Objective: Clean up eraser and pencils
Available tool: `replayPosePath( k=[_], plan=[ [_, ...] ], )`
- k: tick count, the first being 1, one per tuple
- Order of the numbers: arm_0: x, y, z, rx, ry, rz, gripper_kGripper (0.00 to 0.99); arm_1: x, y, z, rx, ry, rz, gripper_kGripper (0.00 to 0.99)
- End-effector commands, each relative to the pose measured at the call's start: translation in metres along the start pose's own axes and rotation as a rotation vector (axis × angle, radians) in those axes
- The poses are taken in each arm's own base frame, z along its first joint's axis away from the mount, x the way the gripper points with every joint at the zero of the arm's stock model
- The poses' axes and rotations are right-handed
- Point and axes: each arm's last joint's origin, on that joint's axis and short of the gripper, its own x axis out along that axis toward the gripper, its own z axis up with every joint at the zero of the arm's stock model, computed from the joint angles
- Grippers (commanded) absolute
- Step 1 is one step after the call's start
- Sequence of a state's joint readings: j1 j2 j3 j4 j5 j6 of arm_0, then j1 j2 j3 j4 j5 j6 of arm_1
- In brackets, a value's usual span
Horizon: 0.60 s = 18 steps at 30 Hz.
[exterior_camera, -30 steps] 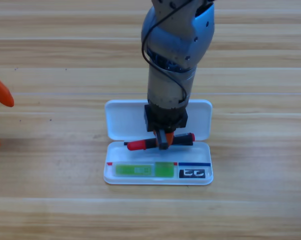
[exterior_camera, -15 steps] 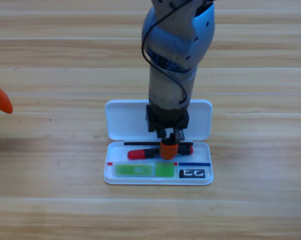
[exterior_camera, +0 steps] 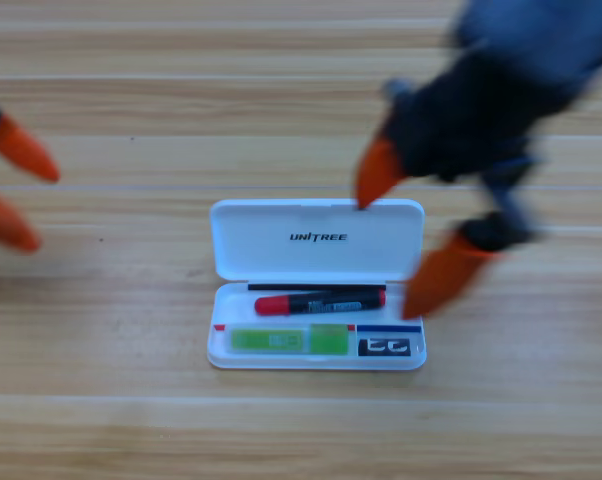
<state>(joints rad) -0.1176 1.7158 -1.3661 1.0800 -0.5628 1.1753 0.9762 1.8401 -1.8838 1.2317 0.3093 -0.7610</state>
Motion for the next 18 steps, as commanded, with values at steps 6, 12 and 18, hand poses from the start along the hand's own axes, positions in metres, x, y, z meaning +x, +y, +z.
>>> replayPosePath(
  k=[6,12,18],
  plan=[
    [0.069,0.124,0.035,-0.058,-0.215,-0.131,0.805,-0.049,0.051,-0.059,0.094,-0.354,-0.039,0.93],
    [0.134,0.162,0.051,-0.024,-0.247,-0.214,0.41,-0.035,0.051,-0.064,0.115,-0.384,-0.013,0.931],
    [0.195,0.171,0.051,0.066,-0.255,-0.3,0.0,-0.032,0.052,-0.065,0.123,-0.399,-0.002,0.931]
  ],
)
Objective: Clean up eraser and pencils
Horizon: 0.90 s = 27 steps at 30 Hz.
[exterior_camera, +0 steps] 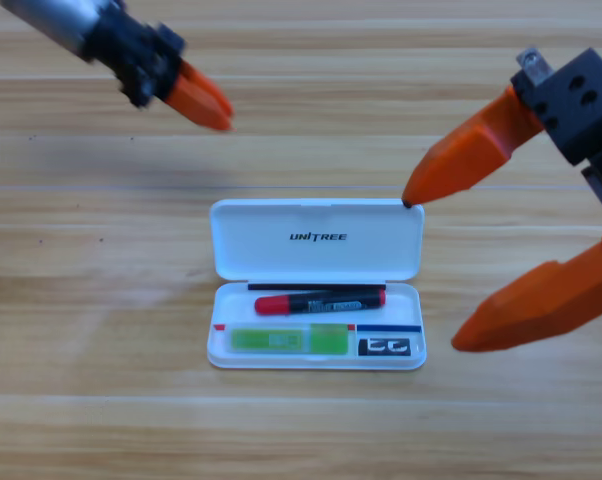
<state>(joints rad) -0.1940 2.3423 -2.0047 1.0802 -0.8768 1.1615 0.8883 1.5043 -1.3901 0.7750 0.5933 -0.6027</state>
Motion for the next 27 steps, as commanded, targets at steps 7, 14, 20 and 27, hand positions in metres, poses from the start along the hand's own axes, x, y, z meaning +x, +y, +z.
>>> replayPosePath(
  k=[7,14,20,27],
  plan=[
    [0.1,-0.003,-0.002,-0.007,0.105,-0.16,0.0,0.002,-0.003,-0.009,0.044,-0.011,0.003,0.931],
    [0.108,-0.018,0.009,0.018,0.137,-0.176,0.0,0.003,-0.004,-0.008,0.05,-0.01,0.004,0.931],
    [0.113,-0.031,0.009,0.028,0.156,-0.207,0.0,0.0,-0.001,-0.01,0.051,-0.012,0.003,0.931],
    [0.102,-0.051,0.017,0.035,0.171,-0.212,0.0,0.0,-0.001,-0.009,0.049,-0.015,0.002,0.931]
  ],
)
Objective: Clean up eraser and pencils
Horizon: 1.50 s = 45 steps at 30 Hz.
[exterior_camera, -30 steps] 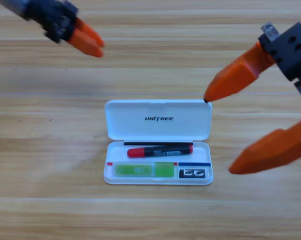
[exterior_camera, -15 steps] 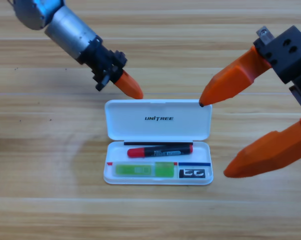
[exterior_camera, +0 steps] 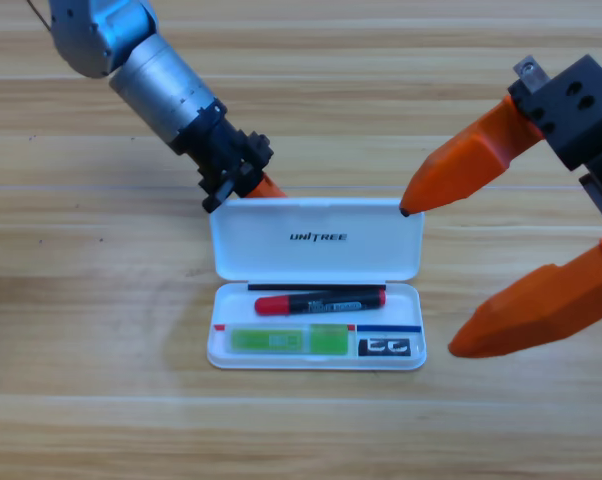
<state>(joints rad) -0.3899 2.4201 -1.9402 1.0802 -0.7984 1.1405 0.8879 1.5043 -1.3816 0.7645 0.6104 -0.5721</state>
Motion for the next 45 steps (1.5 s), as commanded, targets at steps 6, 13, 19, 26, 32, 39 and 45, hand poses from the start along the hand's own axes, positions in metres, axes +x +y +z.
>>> replayPosePath(
  k=[6,13,19,26,32,39,45],
  plan=[
    [-0.01,-0.041,0.02,0.05,0.016,-0.01,0.0,-0.002,-0.001,-0.008,0.019,-0.006,-0.012,0.931],
    [-0.001,-0.048,0.018,0.061,0.027,-0.033,0.0,-0.002,-0.001,-0.007,0.019,-0.006,-0.01,0.931],
    [0.012,-0.053,0.008,0.069,0.032,-0.044,0.0,0.002,-0.002,-0.01,0.027,0.002,-0.002,0.931],
    [0.023,-0.057,-0.002,0.071,0.036,-0.053,0.0,0.003,-0.003,-0.009,0.026,0.002,-0.004,0.931],
    [0.038,-0.06,-0.014,0.07,0.05,-0.065,0.0,0.006,-0.005,-0.01,0.03,0.006,0.001,0.931],
    [0.056,-0.064,-0.028,0.067,0.061,-0.08,0.0,0.009,-0.007,-0.011,0.034,0.012,0.005,0.931],
    [0.066,-0.068,-0.037,0.066,0.07,-0.087,0.0,0.01,-0.008,-0.01,0.035,0.013,0.006,0.931]
  ],
)
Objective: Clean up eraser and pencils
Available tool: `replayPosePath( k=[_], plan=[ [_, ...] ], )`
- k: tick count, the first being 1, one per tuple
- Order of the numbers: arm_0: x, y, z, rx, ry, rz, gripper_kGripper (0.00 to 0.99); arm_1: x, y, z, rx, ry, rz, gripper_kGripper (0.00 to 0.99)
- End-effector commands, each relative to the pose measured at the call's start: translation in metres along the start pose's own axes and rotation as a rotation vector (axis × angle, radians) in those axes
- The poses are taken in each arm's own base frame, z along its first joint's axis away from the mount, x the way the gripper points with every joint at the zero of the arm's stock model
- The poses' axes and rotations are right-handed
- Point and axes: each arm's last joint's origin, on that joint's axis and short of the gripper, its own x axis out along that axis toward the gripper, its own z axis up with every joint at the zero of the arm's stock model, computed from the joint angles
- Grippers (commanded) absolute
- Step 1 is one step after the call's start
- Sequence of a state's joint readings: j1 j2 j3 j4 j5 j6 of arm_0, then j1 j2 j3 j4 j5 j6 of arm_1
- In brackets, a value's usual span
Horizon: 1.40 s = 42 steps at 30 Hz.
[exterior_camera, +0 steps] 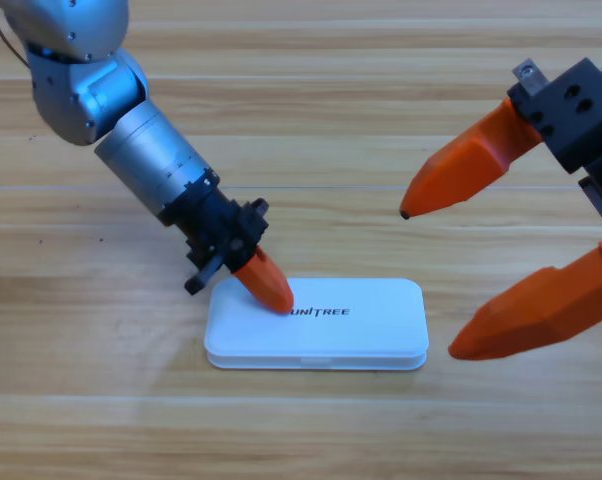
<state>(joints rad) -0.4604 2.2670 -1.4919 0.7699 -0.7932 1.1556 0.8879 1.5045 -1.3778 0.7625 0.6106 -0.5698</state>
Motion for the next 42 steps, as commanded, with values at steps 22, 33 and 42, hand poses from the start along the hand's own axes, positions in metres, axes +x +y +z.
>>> replayPosePath(
  k=[22,33,42],
  plan=[
    [-0.114,-0.161,0.103,0.078,0.012,0.151,0.99,0.012,-0.011,-0.01,0.035,0.017,0.006,0.931],
    [-0.106,-0.275,0.147,0.098,-0.021,0.074,0.99,0.013,-0.011,-0.01,0.035,0.017,0.006,0.931],
    [-0.092,-0.268,0.149,0.095,0.028,0.089,0.99,0.013,-0.011,-0.01,0.035,0.017,0.006,0.93]
  ],
)
